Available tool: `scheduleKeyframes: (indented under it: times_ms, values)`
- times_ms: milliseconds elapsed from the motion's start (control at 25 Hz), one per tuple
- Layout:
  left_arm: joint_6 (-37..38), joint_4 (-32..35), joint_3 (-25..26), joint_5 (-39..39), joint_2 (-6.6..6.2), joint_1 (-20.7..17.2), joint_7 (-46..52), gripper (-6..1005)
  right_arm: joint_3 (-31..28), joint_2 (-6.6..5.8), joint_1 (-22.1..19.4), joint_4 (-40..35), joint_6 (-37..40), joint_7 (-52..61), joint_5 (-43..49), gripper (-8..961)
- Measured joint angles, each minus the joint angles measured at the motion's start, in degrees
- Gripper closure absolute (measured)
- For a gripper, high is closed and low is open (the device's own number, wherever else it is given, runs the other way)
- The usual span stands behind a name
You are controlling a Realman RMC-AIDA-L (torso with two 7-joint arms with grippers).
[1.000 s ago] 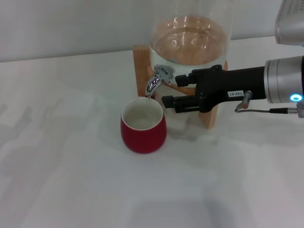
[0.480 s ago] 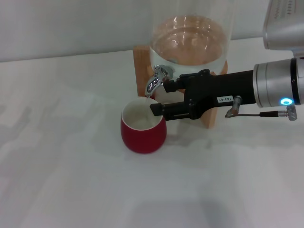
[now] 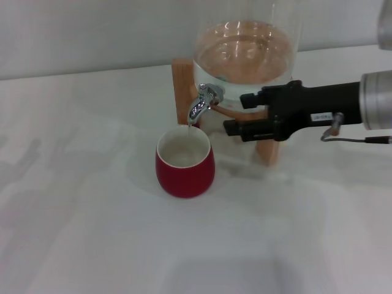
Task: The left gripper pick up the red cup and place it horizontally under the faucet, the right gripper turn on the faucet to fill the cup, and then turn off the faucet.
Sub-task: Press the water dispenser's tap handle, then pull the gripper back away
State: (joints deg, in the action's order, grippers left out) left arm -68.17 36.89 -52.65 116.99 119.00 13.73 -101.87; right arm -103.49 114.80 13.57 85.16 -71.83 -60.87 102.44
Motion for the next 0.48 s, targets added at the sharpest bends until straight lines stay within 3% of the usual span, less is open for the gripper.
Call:
scheduleKeyframes:
  times_ms: [240,480]
  values:
    - [0.44,-0.07,0.69,-0.05,0.01,0.06,0.01,119,-2.03,-0.01,-0.36,0.23,-5.66,-0.13,-0.75,231]
    - [0.46,0.46,1.49,-0.26,-0.33,0.23,0.94,119,2.32,0.08,-0.44,1.74,-9.05,-1.71,-4.29,231]
